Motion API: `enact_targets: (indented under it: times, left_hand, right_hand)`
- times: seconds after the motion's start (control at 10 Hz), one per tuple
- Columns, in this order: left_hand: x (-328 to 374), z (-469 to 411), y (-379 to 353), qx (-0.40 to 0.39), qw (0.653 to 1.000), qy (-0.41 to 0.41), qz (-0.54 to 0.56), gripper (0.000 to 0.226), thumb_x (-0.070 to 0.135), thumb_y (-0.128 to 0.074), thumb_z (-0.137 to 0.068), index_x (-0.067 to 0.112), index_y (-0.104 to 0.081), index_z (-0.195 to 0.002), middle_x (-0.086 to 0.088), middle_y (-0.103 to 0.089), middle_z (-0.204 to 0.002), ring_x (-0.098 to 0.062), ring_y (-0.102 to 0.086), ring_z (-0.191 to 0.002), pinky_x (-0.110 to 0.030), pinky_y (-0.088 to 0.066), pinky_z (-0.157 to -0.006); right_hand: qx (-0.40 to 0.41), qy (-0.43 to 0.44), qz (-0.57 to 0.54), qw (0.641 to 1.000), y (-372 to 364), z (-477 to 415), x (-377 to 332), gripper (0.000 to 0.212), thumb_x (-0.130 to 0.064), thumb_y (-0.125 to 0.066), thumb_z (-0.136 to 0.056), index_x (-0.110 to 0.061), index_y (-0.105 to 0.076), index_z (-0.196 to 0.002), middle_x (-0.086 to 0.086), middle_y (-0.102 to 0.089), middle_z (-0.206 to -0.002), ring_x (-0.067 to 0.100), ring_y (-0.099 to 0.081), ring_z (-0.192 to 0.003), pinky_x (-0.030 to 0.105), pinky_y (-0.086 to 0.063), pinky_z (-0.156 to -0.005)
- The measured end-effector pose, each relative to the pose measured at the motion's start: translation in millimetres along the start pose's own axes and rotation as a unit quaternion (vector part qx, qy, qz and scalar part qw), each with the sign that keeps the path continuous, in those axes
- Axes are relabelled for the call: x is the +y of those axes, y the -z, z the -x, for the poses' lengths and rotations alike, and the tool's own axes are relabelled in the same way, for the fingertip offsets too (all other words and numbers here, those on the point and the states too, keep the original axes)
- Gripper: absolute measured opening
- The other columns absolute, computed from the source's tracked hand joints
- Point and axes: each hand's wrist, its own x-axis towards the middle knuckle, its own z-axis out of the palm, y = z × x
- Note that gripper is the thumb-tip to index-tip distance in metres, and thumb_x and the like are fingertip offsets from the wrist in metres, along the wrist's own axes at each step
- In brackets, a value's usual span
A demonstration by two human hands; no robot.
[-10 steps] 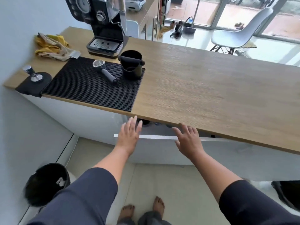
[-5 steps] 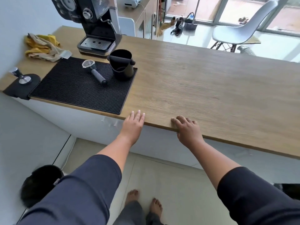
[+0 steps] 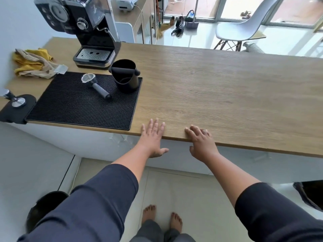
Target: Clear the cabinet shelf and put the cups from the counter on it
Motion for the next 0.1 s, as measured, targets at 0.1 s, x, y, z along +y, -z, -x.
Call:
enact_targets:
  times: [0.1]
  left_hand:
    - [14.1,-6.7,8.3,0.027,0.997,-0.059,0.028,0.096,0.070,-0.027,-0.090,0.014,0.023,-0.150,-0.012,0.029,-0.157,-0.031,0.027,-0.144,-0.056,0.009,-0.118]
  right_hand:
    - [0.014,-0.034,-0.055,0.998,-0.8,1.5,-3.7,0.075,-0.034,-0.060,-0.086,-0.025,-0.023,-0.152,0.000,-0.025,-0.158,0.025,-0.026,-0.144,0.039,-0.016,-0.118]
